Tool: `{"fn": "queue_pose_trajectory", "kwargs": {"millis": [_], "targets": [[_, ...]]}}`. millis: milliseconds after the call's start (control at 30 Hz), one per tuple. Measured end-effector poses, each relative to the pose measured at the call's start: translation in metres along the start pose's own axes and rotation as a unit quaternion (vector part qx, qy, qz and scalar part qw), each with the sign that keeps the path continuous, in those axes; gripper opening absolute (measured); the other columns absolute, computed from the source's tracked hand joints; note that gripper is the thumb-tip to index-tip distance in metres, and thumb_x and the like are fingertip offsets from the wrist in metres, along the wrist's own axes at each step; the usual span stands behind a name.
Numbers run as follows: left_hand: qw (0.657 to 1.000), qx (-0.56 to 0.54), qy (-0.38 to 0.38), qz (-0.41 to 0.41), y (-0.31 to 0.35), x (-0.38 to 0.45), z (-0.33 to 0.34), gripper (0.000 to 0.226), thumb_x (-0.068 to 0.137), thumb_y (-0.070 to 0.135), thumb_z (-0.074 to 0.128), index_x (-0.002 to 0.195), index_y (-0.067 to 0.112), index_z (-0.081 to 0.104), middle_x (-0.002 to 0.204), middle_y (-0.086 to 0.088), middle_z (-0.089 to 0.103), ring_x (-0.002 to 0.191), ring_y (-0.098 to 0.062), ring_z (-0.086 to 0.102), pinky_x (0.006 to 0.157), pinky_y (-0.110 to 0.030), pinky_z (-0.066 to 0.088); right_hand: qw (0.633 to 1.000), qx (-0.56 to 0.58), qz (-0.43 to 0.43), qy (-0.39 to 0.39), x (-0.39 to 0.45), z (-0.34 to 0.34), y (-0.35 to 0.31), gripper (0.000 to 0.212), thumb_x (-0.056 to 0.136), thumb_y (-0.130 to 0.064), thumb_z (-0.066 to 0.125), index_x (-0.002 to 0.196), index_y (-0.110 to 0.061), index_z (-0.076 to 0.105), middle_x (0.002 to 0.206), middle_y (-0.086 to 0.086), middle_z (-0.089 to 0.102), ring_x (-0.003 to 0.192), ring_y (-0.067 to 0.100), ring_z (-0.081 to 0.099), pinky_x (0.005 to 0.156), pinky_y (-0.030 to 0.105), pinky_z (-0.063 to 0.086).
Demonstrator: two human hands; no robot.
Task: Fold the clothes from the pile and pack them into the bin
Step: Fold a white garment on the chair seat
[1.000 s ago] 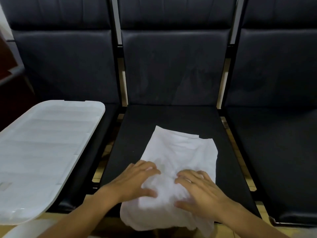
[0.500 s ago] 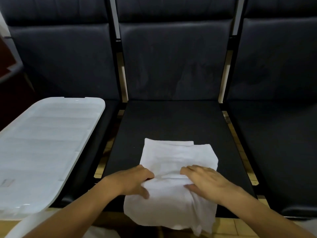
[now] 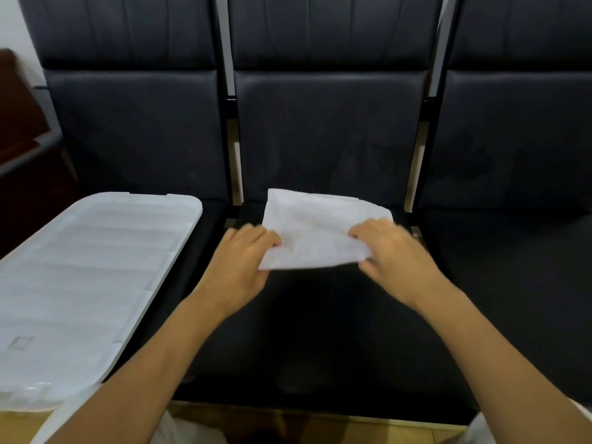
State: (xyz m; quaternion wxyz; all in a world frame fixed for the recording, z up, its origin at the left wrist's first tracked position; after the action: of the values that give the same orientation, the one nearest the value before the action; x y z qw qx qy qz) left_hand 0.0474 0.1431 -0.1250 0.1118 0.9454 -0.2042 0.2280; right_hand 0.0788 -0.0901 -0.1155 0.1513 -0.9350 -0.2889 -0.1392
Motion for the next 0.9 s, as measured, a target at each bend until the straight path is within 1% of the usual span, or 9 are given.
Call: {"fn": "queue_pose_trajectory", "kwargs": {"millis": [67, 133, 200, 367, 433, 567, 700, 800, 900], "targets": [[0.985, -0.022, -0.171, -0.009, -0.004, -0.028, 0.021, 0.042, 0.077, 0.014, 0.075, 0.116, 0.024, 0.062, 0.112, 0.006, 0.063, 0.105, -0.021, 0.059, 0.083, -0.035, 0.043, 0.988, 0.017, 0.01, -0.153, -0.025, 0.033, -0.001, 0.053, 0.083, -0.019, 0.069, 0.133, -0.026, 0.052, 0.126, -0.002, 0.055, 0.115, 0.022, 0.053, 0.096, 0.038, 0.046], [0.917, -0.052, -0.389, -0.07, -0.008, -0.065, 0.04, 0.044, 0.084, 0.042, 0.071, 0.125, 0.039, 0.054, 0.121, 0.017, 0.055, 0.112, -0.012, 0.052, 0.095, -0.031, 0.045, 0.949, 0.014, 0.046, -0.312, -0.054, 0.062, 0.004, 0.059, 0.088, -0.034, 0.067, 0.141, -0.038, 0.041, 0.139, -0.011, 0.045, 0.127, 0.018, 0.046, 0.103, 0.037, 0.043], [0.875, -0.079, -0.467, -0.1, -0.004, -0.085, 0.042, 0.051, 0.082, 0.055, 0.07, 0.127, 0.048, 0.047, 0.121, 0.024, 0.05, 0.111, -0.006, 0.049, 0.096, -0.027, 0.045, 0.924, 0.017, 0.076, -0.374, -0.072, 0.07, 0.013, 0.06, 0.09, -0.044, 0.065, 0.143, -0.041, 0.037, 0.143, -0.016, 0.04, 0.13, 0.016, 0.043, 0.105, 0.035, 0.042], [0.878, -0.028, -0.477, -0.019, 0.021, -0.091, 0.072, 0.103, 0.072, 0.07, 0.069, 0.151, 0.042, 0.01, 0.147, 0.011, 0.023, 0.134, -0.014, 0.025, 0.11, -0.04, 0.031, 0.889, 0.035, 0.083, -0.449, -0.092, 0.092, 0.02, 0.096, 0.077, -0.069, 0.064, 0.153, -0.048, 0.009, 0.161, -0.018, 0.005, 0.15, 0.017, 0.009, 0.121, 0.04, 0.019], [0.886, 0.018, -0.462, 0.016, 0.036, -0.096, 0.092, 0.106, 0.072, 0.069, 0.068, 0.152, 0.034, 0.008, 0.143, 0.004, 0.025, 0.129, -0.02, 0.026, 0.108, -0.045, 0.033, 0.899, 0.036, 0.075, -0.431, -0.093, 0.109, 0.008, 0.092, 0.08, -0.069, 0.061, 0.153, -0.048, 0.009, 0.161, -0.017, 0.0, 0.15, 0.019, 0.002, 0.122, 0.041, 0.012], [0.92, -0.009, -0.387, -0.067, 0.037, -0.096, 0.101, 0.059, 0.095, 0.044, 0.056, 0.146, 0.024, 0.033, 0.139, 0.0, 0.039, 0.127, -0.02, 0.039, 0.105, -0.039, 0.039, 0.953, -0.08, 0.015, -0.292, -0.072, 0.119, -0.011, 0.048, 0.096, -0.047, 0.051, 0.141, -0.037, 0.035, 0.137, -0.003, 0.034, 0.13, 0.021, 0.038, 0.106, 0.039, 0.033], [0.924, 0.057, -0.368, -0.09, 0.024, -0.099, 0.078, 0.041, 0.092, 0.004, 0.05, 0.133, 0.011, 0.048, 0.132, -0.01, 0.047, 0.118, -0.027, 0.05, 0.096, -0.039, 0.046, 0.947, -0.125, -0.039, -0.294, -0.054, 0.115, -0.031, 0.047, 0.092, -0.007, 0.051, 0.134, -0.025, 0.043, 0.126, 0.001, 0.051, 0.114, 0.02, 0.052, 0.094, 0.033, 0.044], [0.942, 0.038, -0.279, -0.182, -0.01, -0.109, 0.017, 0.031, 0.087, 0.021, 0.055, 0.116, 0.012, 0.062, 0.121, -0.008, 0.055, 0.111, -0.031, 0.059, 0.088, -0.039, 0.048, 0.973, -0.032, 0.006, -0.226, -0.03, 0.088, -0.058, 0.02, 0.092, -0.019, 0.052, 0.11, -0.025, 0.058, 0.111, -0.004, 0.063, 0.103, 0.02, 0.062, 0.082, 0.032, 0.048], [0.959, -0.056, -0.108, -0.257, -0.058, -0.14, -0.074, 0.04, 0.075, 0.042, 0.048, 0.086, 0.008, 0.067, 0.087, -0.007, 0.055, 0.088, -0.033, 0.063, 0.069, -0.031, 0.04, 0.988, 0.038, -0.01, -0.147, 0.008, 0.057, -0.119, 0.004, 0.093, -0.023, 0.053, 0.089, -0.021, 0.053, 0.093, 0.0, 0.065, 0.085, 0.025, 0.063, 0.064, 0.035, 0.043]]}}
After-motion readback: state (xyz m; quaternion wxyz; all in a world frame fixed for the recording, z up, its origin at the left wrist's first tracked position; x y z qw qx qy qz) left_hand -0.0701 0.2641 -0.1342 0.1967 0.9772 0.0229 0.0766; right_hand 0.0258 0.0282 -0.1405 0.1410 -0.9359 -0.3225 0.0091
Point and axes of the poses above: each hand's wrist, its own x-axis towards the middle knuckle, its own z-axis out of the palm, y = z × x, the point moved 5 cm from there along x, towards the middle knuckle
